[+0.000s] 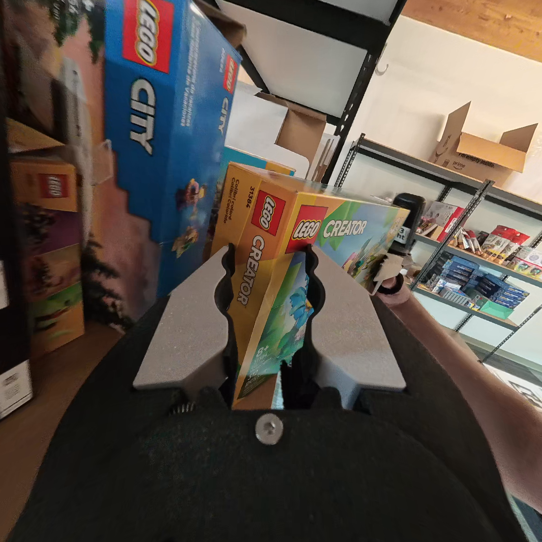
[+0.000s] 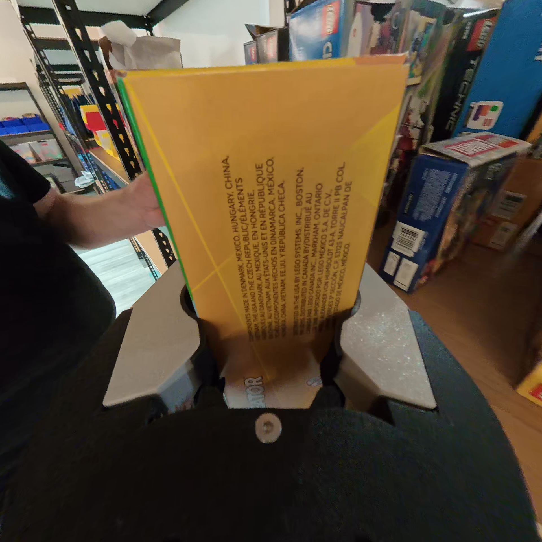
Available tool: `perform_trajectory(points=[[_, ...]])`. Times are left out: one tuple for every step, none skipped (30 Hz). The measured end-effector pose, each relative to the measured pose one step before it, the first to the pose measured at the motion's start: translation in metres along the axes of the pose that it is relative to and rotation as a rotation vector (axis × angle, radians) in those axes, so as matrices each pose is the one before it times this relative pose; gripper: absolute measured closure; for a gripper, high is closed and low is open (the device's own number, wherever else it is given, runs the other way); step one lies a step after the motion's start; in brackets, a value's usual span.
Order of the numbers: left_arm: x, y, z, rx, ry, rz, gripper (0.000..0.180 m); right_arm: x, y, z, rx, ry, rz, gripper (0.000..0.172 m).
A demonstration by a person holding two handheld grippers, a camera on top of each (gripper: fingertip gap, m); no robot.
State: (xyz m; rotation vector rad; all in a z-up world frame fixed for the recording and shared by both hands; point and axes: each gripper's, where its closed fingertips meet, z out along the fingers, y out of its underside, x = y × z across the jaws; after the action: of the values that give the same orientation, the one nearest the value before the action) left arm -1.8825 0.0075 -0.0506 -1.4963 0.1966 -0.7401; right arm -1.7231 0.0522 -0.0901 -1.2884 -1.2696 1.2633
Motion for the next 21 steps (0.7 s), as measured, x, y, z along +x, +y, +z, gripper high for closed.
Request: perform_trajectory(points=[[0.00210,0.00193,0.00881,0.0085,-0.0035,0.0070,0.134,0.00416,0.00106,-0.00735,0.0019,0.0088,0.0010,0.072],[0.00261,0.00180,0.00828,0.0090,0.0022,-0.0043,0.134,0.00398,0.00028,-0.00735,0.0074,0.0066,0.0039,0.072],[0.00234,0.00163,0.00805,0.0072,0.0040,-0.0085,0.134,0.00396,0.00089,-0.00697,0.0028,0.0047,0.0061,0.073],[0.00222,0.00186,0.00788,0.0034,-0.0012,0.0057,0.134,0.00389,-0.00003,-0.00670,0.0065,0.0061,0.0014,0.073],[0.00247,0.00204,0.00784,0.0037,-0.0033,0.0122,0.133,0.00397,-0.00073,-0.00680,0.0068,0.0061,0.0031,0.073],[0.00265,0.00194,0.00788,0.0034,-0.0018,0.0026,0.133,0.00394,-0.00030,-0.00678,0.0013,0.0069,0.0012,0.073],[0.00276,0.00201,0.00806,-0.0017,0.0004,0.0005,0.132,0.00378,-0.00050,-0.00704,0.0017,0.0090,-0.0005,0.073],[0.00259,0.00210,0.00820,-0.0039,0.0010,0.0079,0.132,0.00377,-0.00090,-0.00706,0.0039,0.0100,-0.0003,0.073],[0.00254,0.00235,0.00865,-0.0042,0.0009,0.0076,0.131,0.00391,-0.00047,-0.00710,0.0028,0.0106,-0.0012,0.073],[0.00227,0.00225,0.00882,-0.0061,0.0001,0.0090,0.130,0.00426,-0.00008,-0.00727,0.0013,0.0119,-0.0008,0.074],[0.00187,0.00209,0.00934,-0.0107,-0.0025,0.0107,0.130,0.00443,-0.00026,-0.00706,0.0026,0.0147,-0.0007,0.074],[0.00173,0.00172,0.00957,-0.0084,-0.0045,0.0080,0.130,0.00441,-0.00014,-0.00689,0.0031,0.0147,0.0012,0.074],[0.00192,0.00170,0.00939,-0.0039,-0.0012,0.0084,0.129,0.00431,0.00006,-0.00677,0.0030,0.0152,0.0010,0.074],[0.00211,0.00200,0.00930,-0.0083,0.0025,0.0158,0.128,0.00419,0.00008,-0.00687,0.0046,0.0169,-0.0018,0.074],[0.00211,0.00169,0.00864,-0.0116,-0.0008,0.0163,0.127,0.00376,-0.00016,-0.00617,0.0061,0.0160,-0.0009,0.074],[0.00217,0.00130,0.00787,-0.0107,-0.0032,0.0087,0.126,0.00325,0.00024,-0.00539,0.0035,0.0121,0.0030,0.075],[0.00216,0.00143,0.00737,-0.0116,-0.0041,0.0108,0.123,0.00315,-0.00001,-0.00483,0.0030,0.0110,0.0005,0.075],[0.00188,0.00107,0.00594,-0.0082,-0.0046,0.0171,0.123,0.00285,-0.00058,-0.00421,0.0048,0.0100,0.0010,0.075],[0.00165,0.00085,0.00530,-0.0055,-0.0029,0.0087,0.122,0.00242,-0.00019,-0.00352,0.0017,0.0085,0.0029,0.075],[0.00159,0.00087,0.00459,-0.0047,-0.0023,0.0122,0.122,0.00211,-0.00049,-0.00338,0.0020,0.0095,0.0006,0.075],[0.00156,0.00149,0.00467,-0.0099,-0.0074,0.0362,0.121,0.00196,-0.00037,-0.00323,0.0035,0.0106,-0.0001,0.075]])
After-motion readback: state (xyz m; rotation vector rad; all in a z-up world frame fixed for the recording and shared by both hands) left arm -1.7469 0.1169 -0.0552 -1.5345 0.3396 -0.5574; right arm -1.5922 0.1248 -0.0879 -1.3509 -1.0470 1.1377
